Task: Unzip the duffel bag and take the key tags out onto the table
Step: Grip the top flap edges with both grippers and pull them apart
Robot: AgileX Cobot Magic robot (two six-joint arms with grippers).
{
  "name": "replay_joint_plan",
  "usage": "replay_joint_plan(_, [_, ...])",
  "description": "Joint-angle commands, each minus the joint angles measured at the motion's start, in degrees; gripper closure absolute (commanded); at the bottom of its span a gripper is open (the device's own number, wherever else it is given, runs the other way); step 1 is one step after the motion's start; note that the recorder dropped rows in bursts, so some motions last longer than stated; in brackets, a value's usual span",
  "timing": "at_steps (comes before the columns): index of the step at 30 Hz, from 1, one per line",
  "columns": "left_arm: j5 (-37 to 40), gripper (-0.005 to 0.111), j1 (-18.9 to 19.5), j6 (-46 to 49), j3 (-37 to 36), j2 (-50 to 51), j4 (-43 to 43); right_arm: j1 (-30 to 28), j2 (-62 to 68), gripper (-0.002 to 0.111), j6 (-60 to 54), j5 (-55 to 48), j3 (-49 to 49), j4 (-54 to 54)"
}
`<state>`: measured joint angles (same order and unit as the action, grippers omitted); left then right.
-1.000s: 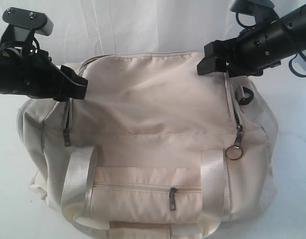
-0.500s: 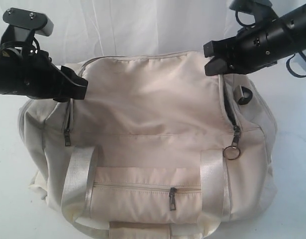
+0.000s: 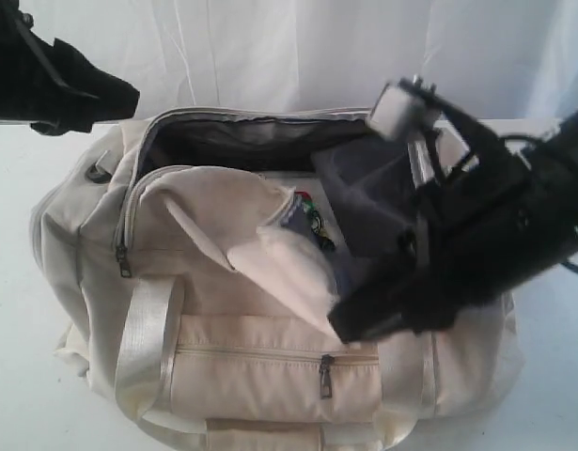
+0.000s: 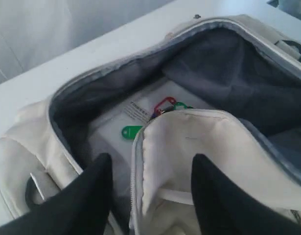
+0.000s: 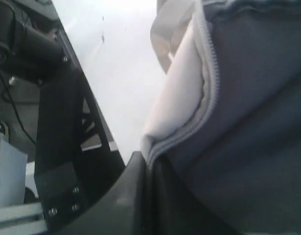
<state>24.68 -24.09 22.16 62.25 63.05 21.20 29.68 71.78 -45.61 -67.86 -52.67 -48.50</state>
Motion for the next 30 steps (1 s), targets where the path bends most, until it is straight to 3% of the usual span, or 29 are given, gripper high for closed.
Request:
replay_joint_plan(1, [3.2,0.053,0.1,-0.3,0.1,0.3,0.2,2.7,-1.4,0.108,-0.4,-2.1,9.6,6.0])
replay_joint_plan(10, [2.7,0.053,0.1,-0.3,-0.1,3.8,1.5,3.0,-1.4,0.108,0.9,1.0,18.7,12.8])
replay_joint_plan(14, [1.8,0.053,0.0,3.0,-0.5,9.4,7.2,3.0,-1.4,0.108,1.0,3.0,18.7,12.8])
replay_joint_plan(19, [-4.1,0.054,0.0,14.6,-0.1,16.1,17.7,3.0,-1.4,0.108,1.0,3.1,18.7,12.7])
replay_joint_plan(22, [-2.3,0.059,0.0,15.8,2.3,21.2,18.9,3.0,-1.4,0.108,1.0,3.1,18.7,12.6])
replay_joint_plan(25, [4.8,0.069,0.0,15.8,6.1,25.4,19.8,3.0,-1.4,0.108,1.0,3.1,18.7,12.6])
replay_joint_plan(30, [16.1,0.092,0.0,17.1,10.7,30.7,18.9,3.0,-1.4,0.108,1.0,3.1,18.7,12.6])
